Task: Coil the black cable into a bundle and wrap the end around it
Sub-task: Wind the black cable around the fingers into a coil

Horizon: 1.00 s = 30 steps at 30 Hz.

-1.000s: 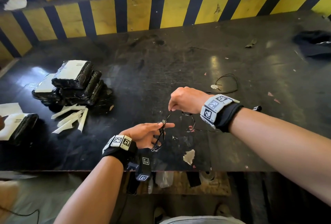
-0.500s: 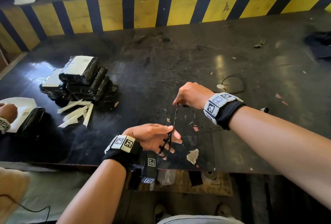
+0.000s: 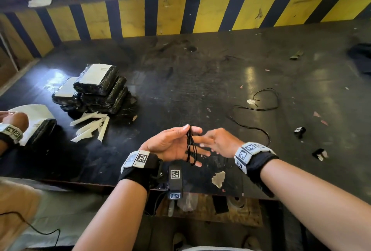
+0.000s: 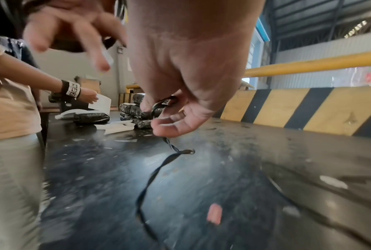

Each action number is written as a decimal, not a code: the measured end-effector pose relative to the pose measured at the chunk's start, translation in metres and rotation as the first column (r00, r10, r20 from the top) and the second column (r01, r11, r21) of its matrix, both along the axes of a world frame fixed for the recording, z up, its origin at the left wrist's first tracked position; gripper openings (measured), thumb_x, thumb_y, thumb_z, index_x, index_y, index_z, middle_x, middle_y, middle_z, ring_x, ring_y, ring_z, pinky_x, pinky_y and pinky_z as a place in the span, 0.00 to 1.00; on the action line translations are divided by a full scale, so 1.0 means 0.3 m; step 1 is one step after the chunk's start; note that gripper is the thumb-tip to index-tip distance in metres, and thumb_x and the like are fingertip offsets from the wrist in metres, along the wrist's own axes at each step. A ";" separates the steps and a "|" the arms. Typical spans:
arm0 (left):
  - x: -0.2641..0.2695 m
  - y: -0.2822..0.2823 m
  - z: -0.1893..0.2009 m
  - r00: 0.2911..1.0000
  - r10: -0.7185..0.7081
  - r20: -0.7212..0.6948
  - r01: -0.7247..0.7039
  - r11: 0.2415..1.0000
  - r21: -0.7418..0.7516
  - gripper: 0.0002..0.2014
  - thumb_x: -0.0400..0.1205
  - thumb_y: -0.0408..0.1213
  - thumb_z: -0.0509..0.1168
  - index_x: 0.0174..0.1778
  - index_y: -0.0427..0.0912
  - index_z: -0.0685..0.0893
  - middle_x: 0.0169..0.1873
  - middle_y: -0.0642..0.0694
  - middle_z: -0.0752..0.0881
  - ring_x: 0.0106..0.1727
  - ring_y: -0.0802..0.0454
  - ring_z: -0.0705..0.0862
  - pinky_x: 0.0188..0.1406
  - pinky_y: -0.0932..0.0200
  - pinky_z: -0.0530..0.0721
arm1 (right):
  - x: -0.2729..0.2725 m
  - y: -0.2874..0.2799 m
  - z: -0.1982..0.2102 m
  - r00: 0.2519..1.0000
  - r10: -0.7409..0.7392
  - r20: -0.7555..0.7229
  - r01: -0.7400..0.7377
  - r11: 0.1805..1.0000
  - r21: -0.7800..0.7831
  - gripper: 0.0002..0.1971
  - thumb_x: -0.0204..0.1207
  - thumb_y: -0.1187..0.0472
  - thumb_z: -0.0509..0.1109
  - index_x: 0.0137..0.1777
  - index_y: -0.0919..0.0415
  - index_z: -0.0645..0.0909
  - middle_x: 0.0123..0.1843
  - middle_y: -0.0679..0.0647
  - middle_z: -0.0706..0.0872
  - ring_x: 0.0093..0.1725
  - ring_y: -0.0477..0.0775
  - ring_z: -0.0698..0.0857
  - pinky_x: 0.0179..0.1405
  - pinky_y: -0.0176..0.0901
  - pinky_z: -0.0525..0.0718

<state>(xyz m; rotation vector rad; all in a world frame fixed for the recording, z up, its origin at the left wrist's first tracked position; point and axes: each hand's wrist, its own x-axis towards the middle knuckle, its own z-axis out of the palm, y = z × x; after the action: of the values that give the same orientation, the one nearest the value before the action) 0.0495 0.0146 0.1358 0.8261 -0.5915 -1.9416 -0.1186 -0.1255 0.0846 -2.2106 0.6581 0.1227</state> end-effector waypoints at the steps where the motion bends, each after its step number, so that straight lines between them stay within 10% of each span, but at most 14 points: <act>1: -0.002 -0.003 0.001 1.000 0.025 -0.016 -0.025 0.999 -0.019 0.15 0.86 0.46 0.68 0.63 0.42 0.87 0.84 0.17 0.54 0.81 0.10 0.52 0.73 0.07 0.49 | -0.007 0.018 -0.014 1.000 0.030 0.005 -0.030 1.000 0.008 0.17 0.85 0.68 0.62 0.52 0.49 0.90 0.38 0.27 0.85 0.39 0.34 0.84 0.39 0.34 0.79; 4: -0.006 -0.015 0.007 0.996 0.089 -0.011 -0.089 0.991 -0.101 0.15 0.86 0.47 0.67 0.64 0.45 0.87 0.84 0.18 0.55 0.82 0.11 0.53 0.75 0.10 0.50 | -0.024 0.056 -0.090 0.996 0.067 -0.052 -0.068 0.998 -0.007 0.15 0.86 0.63 0.61 0.44 0.54 0.88 0.33 0.31 0.85 0.42 0.36 0.87 0.51 0.45 0.80; 6: -0.004 -0.028 0.001 0.987 0.156 0.031 -0.151 0.981 -0.122 0.17 0.84 0.50 0.69 0.66 0.49 0.87 0.84 0.19 0.57 0.82 0.13 0.56 0.76 0.11 0.52 | -0.042 0.094 -0.122 0.991 0.102 -0.083 -0.104 0.994 -0.017 0.17 0.88 0.59 0.58 0.60 0.43 0.89 0.34 0.38 0.85 0.46 0.40 0.87 0.59 0.42 0.78; 10: 0.005 -0.065 -0.028 0.952 0.291 0.093 -0.285 0.956 -0.064 0.26 0.77 0.56 0.75 0.72 0.56 0.85 0.81 0.25 0.68 0.70 0.25 0.75 0.72 0.16 0.67 | -0.050 0.170 -0.092 0.980 0.189 -0.059 -0.188 0.982 0.024 0.19 0.91 0.56 0.58 0.77 0.42 0.80 0.32 0.40 0.81 0.29 0.43 0.79 0.38 0.36 0.76; 16: 0.037 -0.096 -0.099 0.904 0.355 0.240 -0.361 0.932 -0.018 0.21 0.84 0.56 0.63 0.73 0.60 0.85 0.68 0.34 0.74 0.57 0.36 0.79 0.67 0.30 0.77 | -0.020 0.209 -0.003 0.924 0.303 -0.234 -0.317 0.948 -0.021 0.20 0.91 0.46 0.52 0.72 0.47 0.81 0.76 0.48 0.84 0.75 0.58 0.81 0.75 0.65 0.71; 21: 0.058 -0.089 -0.154 0.845 0.321 0.428 -0.345 0.938 -0.025 0.20 0.90 0.49 0.58 0.75 0.50 0.84 0.66 0.35 0.74 0.62 0.32 0.79 0.67 0.29 0.80 | -0.013 0.156 0.015 0.931 0.196 -0.308 -0.235 0.967 -0.097 0.17 0.88 0.44 0.53 0.57 0.44 0.84 0.64 0.53 0.88 0.65 0.64 0.86 0.73 0.73 0.75; 25: 0.060 -0.070 -0.199 0.781 0.233 0.579 -0.290 0.957 0.007 0.18 0.92 0.47 0.57 0.70 0.50 0.88 0.64 0.29 0.81 0.61 0.32 0.80 0.73 0.20 0.74 | -0.005 0.080 0.085 0.952 0.187 -0.242 -0.217 0.971 -0.102 0.15 0.88 0.52 0.57 0.52 0.48 0.87 0.50 0.51 0.90 0.40 0.61 0.93 0.48 0.61 0.92; 30: 0.036 -0.089 -0.226 0.672 0.111 0.732 -0.244 0.967 0.078 0.20 0.84 0.58 0.66 0.57 0.47 0.93 0.52 0.34 0.83 0.53 0.39 0.77 0.53 0.39 0.76 | 0.018 0.012 0.179 0.958 0.163 -0.235 -0.219 0.948 -0.232 0.12 0.89 0.55 0.62 0.58 0.52 0.88 0.50 0.54 0.88 0.25 0.51 0.86 0.33 0.51 0.91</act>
<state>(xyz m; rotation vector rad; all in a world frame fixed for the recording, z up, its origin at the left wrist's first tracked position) 0.0602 -0.0120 0.0680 1.7371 -0.7666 -1.4396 -0.1131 -0.1219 0.1384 -2.5336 0.5987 0.4008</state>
